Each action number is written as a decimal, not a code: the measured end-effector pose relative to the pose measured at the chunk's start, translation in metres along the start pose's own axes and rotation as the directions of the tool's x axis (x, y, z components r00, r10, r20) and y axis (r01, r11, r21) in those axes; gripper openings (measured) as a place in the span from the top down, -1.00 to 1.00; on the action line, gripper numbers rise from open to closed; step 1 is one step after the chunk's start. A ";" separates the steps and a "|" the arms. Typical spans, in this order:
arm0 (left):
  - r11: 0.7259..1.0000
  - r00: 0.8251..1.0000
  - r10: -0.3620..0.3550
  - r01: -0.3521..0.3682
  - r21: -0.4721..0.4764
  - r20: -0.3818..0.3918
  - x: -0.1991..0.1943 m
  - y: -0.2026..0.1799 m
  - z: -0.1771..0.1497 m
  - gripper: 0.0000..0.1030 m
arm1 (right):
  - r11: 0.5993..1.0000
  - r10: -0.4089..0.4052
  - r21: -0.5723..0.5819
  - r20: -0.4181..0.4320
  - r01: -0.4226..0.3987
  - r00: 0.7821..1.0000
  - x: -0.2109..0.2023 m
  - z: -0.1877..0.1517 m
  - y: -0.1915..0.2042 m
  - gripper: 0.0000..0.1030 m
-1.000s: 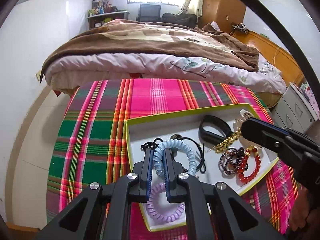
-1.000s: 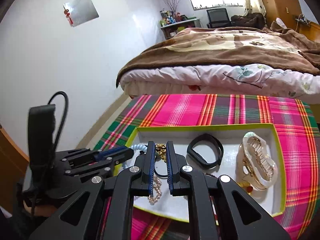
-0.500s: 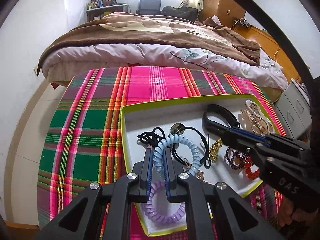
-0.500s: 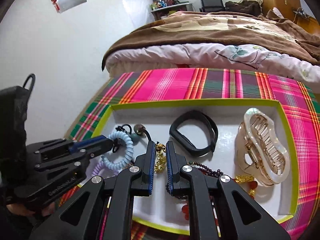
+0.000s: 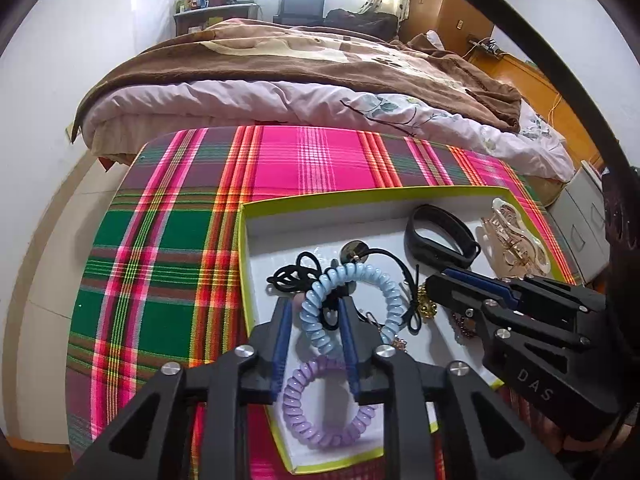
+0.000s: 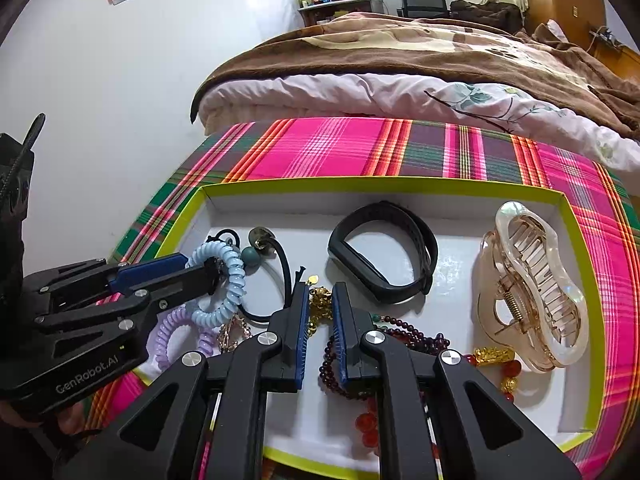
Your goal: Organize jewelry
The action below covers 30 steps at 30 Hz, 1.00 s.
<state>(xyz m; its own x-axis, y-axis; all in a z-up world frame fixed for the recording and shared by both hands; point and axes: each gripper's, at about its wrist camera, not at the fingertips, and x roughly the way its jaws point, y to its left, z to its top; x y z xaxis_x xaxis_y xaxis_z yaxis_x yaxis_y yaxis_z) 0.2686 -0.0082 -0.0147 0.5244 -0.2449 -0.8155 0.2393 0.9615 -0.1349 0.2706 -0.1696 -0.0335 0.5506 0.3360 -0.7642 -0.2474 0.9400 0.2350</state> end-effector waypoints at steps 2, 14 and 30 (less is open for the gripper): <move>1.000 1.000 -0.001 0.000 0.005 0.004 -0.001 -0.002 0.000 0.40 | 1.000 -0.004 0.004 0.007 0.004 1.000 -0.002 0.000 0.000 0.73; 1.000 0.999 0.002 -0.002 -0.001 0.034 -0.019 -0.004 -0.001 0.03 | 1.000 -0.006 0.015 0.046 0.005 0.999 -0.020 -0.003 0.002 0.59; 0.998 0.993 0.042 -0.037 -0.043 0.110 -0.082 -0.006 -0.029 -0.24 | 0.998 -0.049 0.031 0.106 0.045 0.993 -0.073 -0.025 0.014 0.34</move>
<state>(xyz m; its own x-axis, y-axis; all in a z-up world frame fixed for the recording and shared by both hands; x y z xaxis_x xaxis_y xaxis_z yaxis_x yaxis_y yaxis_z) 0.1999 0.0097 0.0368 0.6205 -0.2166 -0.7537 0.1838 0.9745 -0.1288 0.2075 -0.1826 0.0105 0.6437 0.2944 -0.7064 -0.1974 0.9557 0.2185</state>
